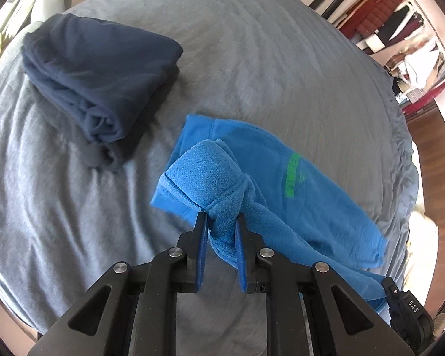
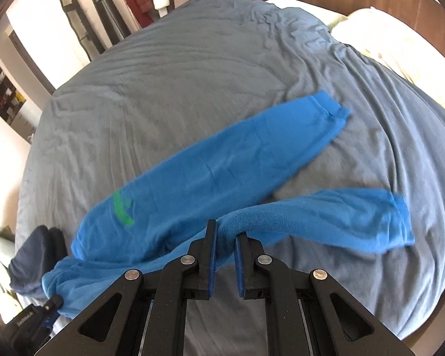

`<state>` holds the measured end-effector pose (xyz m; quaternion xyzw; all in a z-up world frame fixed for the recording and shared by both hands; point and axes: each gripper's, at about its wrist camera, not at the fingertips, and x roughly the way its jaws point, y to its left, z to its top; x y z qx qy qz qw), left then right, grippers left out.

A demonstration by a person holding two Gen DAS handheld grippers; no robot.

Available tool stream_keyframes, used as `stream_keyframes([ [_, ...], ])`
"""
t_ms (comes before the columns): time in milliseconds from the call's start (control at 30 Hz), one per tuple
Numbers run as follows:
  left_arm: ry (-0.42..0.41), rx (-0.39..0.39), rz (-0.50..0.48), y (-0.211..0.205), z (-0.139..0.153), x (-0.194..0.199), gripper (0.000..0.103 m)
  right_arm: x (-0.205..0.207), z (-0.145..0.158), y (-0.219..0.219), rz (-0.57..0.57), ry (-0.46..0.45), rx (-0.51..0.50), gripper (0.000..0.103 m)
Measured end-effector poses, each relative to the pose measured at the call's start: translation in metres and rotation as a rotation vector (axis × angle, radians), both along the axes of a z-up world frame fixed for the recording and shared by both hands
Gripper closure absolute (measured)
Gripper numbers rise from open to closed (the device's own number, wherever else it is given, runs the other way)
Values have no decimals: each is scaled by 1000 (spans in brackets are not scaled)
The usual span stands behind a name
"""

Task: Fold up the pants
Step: 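Lift the waistband and fold it toward the leg cuffs with both grippers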

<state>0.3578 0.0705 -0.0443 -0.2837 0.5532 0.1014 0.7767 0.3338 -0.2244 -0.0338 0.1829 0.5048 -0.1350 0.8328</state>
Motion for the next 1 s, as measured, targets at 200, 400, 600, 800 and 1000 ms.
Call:
stream_keyframes([
  [200,44,-12,16,1,-13,39,85,42,-8,4,34,35,-22,92],
  [400,73,-3,12,-2,-23,66,84,85,-29,0,46,82,1,92],
  [600,90,6,10,-2,-32,93,82,121,-53,-2,47,122,16,92],
  [800,93,60,7,-1,-33,114,71,149,-78,-2,46,173,38,91],
  [1000,79,134,-37,3,-30,144,63,172,-96,1,53,229,38,83],
])
